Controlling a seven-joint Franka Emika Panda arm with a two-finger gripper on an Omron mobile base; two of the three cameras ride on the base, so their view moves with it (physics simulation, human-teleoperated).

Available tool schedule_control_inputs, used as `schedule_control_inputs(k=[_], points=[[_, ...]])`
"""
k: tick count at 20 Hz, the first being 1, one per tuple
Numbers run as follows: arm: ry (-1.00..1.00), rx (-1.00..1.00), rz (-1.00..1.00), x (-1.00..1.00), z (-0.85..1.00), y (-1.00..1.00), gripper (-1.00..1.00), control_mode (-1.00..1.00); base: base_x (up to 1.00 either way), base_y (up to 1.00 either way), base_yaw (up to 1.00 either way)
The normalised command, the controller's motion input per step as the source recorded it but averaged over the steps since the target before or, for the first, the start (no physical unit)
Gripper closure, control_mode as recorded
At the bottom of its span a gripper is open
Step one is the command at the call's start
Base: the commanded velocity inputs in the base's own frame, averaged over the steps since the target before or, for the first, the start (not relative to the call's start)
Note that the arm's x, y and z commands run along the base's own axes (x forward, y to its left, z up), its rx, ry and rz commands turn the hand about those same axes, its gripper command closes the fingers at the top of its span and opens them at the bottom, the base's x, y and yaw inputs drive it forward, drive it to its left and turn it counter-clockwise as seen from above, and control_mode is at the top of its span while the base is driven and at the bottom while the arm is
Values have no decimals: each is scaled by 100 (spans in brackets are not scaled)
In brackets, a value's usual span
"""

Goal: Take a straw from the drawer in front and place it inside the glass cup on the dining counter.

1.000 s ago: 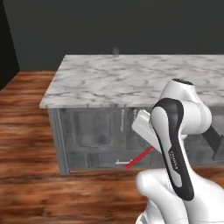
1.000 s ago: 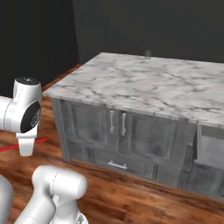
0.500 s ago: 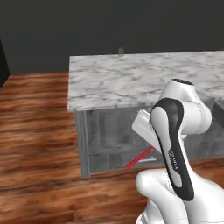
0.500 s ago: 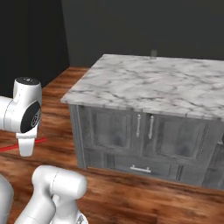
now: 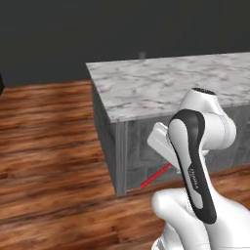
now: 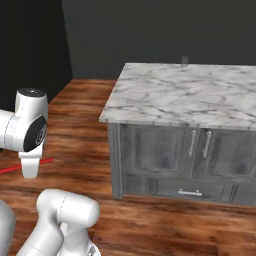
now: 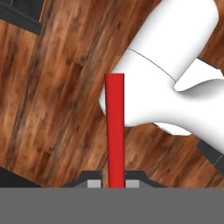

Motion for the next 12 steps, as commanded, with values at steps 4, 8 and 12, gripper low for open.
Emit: schedule_control_inputs(k=[4,8,12], points=[[0,0,0,0,0,0,100,100,2,100,-25],[0,0,0,0,0,0,100,100,20,100,-25],[0,0,0,0,0,0,100,100,62,100,-25]])
